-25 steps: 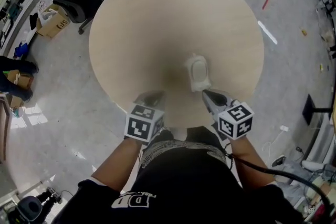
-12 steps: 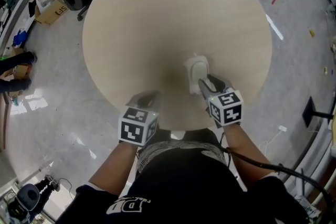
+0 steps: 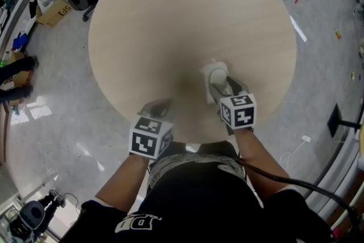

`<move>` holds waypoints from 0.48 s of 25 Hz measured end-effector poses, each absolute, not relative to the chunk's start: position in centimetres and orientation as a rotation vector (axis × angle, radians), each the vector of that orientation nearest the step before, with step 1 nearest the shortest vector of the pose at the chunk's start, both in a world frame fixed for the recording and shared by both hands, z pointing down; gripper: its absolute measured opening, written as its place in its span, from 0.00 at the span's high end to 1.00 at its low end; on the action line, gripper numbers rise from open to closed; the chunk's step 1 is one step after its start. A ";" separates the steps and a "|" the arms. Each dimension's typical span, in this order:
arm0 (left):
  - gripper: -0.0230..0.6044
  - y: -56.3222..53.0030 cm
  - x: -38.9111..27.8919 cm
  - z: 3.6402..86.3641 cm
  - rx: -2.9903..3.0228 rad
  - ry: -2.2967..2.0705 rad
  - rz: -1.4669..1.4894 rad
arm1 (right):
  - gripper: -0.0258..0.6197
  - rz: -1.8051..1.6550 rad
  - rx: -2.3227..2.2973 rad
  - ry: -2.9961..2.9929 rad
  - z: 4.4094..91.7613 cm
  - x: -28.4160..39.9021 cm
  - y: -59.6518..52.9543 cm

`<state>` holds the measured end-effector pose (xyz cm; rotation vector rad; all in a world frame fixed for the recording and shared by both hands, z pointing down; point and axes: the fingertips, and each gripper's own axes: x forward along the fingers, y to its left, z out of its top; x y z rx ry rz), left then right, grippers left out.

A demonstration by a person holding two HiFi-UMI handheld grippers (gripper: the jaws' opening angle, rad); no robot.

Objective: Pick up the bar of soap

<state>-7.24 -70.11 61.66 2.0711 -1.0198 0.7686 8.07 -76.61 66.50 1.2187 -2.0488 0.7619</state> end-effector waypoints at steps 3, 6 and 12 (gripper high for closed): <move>0.95 -70.3 -7.2 61.2 2.073 -1.021 0.760 | 0.51 0.761 1.243 -2.031 66.8 8.0 -77.0; 0.95 -70.4 -7.6 61.4 2.064 -1.031 0.757 | 0.51 0.726 1.255 -2.018 67.2 7.9 -77.6; 0.95 -70.0 -8.5 61.6 2.043 -1.049 0.746 | 0.50 0.676 1.250 -2.002 67.4 7.5 -78.1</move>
